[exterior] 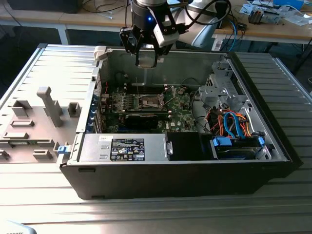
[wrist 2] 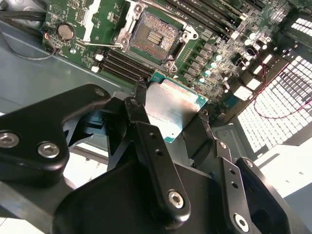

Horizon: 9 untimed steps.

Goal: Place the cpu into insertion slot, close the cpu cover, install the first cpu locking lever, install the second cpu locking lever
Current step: 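Place the cpu into insertion slot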

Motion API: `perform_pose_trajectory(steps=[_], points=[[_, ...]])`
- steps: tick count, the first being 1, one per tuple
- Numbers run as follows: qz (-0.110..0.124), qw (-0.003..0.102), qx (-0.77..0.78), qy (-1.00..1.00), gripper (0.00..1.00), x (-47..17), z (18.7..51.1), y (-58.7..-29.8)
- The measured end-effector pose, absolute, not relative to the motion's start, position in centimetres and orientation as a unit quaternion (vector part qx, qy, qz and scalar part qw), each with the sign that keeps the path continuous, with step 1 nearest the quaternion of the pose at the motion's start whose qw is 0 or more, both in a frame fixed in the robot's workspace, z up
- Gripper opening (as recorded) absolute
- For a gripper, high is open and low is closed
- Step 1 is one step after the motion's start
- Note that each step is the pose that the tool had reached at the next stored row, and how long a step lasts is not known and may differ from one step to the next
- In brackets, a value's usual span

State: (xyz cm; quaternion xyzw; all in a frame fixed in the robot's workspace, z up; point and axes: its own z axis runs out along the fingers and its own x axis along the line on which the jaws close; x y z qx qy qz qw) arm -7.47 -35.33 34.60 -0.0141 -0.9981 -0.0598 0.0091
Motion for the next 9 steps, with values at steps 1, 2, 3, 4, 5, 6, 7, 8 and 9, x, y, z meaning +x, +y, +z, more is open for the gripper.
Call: perform_pose_trajectory(steps=[1, 2, 3, 4, 5, 6, 7, 8, 9], points=[[-0.06, 0.009, -0.014, -0.998, 0.54, -7.47, 34.53, -35.35], [-0.06, 0.009, -0.014, -0.998, 0.54, -7.47, 34.46, -35.36], [-0.06, 0.009, -0.014, -0.998, 0.54, -7.47, 34.38, -35.38], [-0.06, 0.009, -0.014, -0.998, 0.54, -7.47, 34.28, -35.4], [-0.06, 0.009, -0.014, -0.998, 0.54, -7.47, 34.1, -35.43], [-0.06, 0.009, -0.014, -0.998, 0.54, -7.47, 34.0, -35.45], [-0.06, 0.009, -0.014, -0.998, 0.54, -7.47, 33.87, -35.45], [-0.06, 0.009, -0.014, -0.998, 0.54, -7.47, 33.74, -35.46], [-0.06, 0.009, -0.014, -0.998, 0.54, -7.47, 33.65, -35.47]])
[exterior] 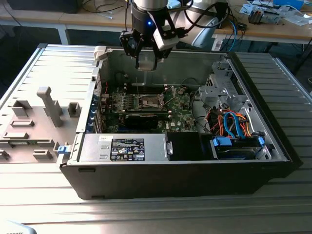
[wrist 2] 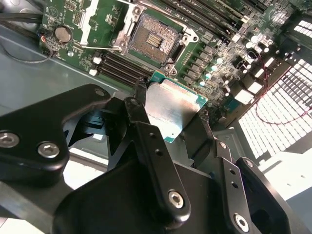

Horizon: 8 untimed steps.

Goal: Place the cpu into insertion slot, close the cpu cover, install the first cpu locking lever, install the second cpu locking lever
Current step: 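Place the cpu into insertion slot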

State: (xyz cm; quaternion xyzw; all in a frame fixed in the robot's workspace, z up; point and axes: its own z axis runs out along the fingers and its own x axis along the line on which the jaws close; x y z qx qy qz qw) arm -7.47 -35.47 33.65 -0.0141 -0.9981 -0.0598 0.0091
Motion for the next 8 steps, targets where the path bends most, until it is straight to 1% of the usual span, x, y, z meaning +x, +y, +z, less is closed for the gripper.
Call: perform_pose_trajectory(steps=[5, 8], points=[[-0.059, 0.009, -0.014, -0.998, 0.54, -7.47, 33.2, -35.48], [-0.054, 0.009, -0.014, -0.998, 0.54, -7.47, 32.99, -35.49]])
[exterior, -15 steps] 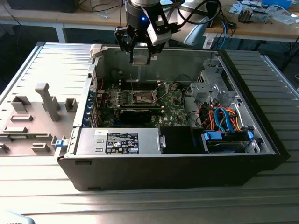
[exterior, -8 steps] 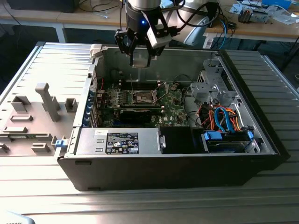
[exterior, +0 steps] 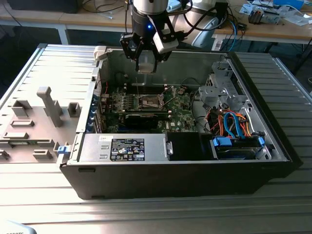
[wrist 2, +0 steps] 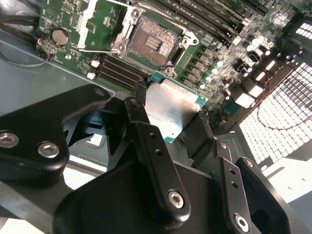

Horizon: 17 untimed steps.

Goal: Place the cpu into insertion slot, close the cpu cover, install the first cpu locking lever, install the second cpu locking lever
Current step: 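Place the cpu into insertion slot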

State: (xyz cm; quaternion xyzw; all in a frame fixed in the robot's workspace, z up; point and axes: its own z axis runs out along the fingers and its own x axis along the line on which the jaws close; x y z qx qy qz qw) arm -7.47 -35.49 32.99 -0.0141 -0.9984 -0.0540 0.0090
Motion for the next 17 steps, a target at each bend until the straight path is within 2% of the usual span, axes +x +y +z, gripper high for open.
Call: perform_pose_trajectory(steps=[5, 17], points=[[-0.046, 0.009, -0.014, -0.999, 0.54, -7.46, 32.67, -35.48], [-0.046, 0.009, -0.014, -0.999, 0.54, -7.47, 32.05, -35.48]])
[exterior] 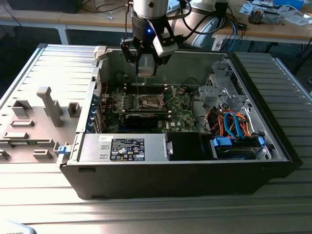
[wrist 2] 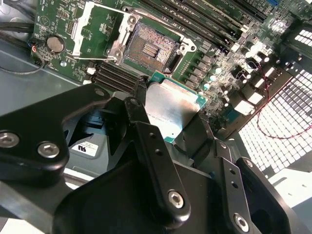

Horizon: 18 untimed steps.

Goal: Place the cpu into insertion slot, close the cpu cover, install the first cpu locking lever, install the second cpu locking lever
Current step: 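Place the cpu into insertion slot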

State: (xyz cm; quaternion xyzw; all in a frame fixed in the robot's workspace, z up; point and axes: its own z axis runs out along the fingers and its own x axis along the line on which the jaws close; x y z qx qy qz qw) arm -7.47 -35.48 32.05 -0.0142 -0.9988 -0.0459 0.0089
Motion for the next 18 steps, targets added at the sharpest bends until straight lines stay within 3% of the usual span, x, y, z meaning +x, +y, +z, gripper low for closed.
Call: perform_pose_trajectory(steps=[18], points=[[-0.046, 0.009, -0.014, -0.999, 0.54, -7.5, 30.9, -35.5]])
